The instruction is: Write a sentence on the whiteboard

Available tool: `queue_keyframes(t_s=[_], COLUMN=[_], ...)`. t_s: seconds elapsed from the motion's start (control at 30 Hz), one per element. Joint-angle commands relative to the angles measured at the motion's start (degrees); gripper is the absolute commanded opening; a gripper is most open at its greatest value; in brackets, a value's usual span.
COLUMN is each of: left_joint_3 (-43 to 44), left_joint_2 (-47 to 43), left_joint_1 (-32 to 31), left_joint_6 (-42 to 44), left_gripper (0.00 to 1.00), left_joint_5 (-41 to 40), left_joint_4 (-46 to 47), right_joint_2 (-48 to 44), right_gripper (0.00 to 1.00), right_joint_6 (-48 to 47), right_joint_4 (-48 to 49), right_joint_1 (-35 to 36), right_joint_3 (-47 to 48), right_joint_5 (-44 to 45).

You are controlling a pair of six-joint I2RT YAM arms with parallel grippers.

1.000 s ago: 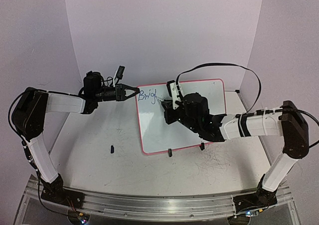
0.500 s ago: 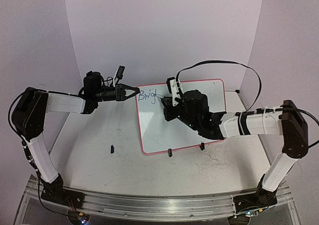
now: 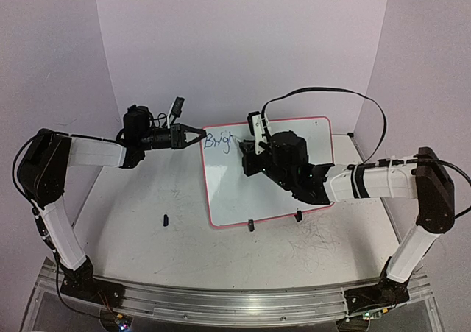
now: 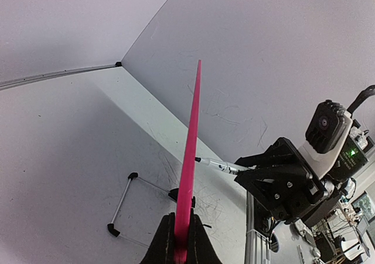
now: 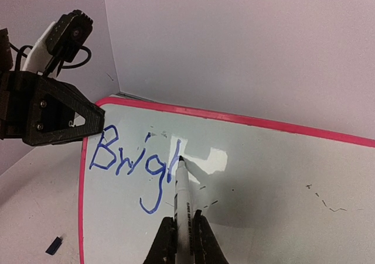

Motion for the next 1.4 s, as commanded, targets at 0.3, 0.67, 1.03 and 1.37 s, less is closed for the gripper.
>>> queue_keyframes(t_s=[0.3, 0.67, 1.03, 1.37], left_joint_3=[-0.14, -0.12, -0.12, -0.13], left_joint_2=[-0.46, -0.17, -0.27, -0.17], left_joint_1=[-0.49, -0.61, -0.54, -0.59], left_joint_6=[-0.91, -0.91, -0.82, -0.91], left_gripper=[0.0, 0.0, 0.0, 0.0], left_joint_5=[0.85, 0.86, 0.9, 0.92], left_joint_4=[0.49, 0.48, 0.53, 0.51], right_joint_2=[-2.26, -4.42, -3.76, -1.73], right_gripper=[0.0, 0.0, 0.0, 0.0], right_joint_6=[3.12, 2.48, 1.42, 0.44], right_joint_4=[-1.9, -1.64, -0.81, -0.79], right_joint_1=[0.3, 0.31, -0.82, -1.66], right_joint_3=[-3.52, -1.94, 1.41, 3.48], right_joint_5=[0.74, 0.53, 0.38, 0.84])
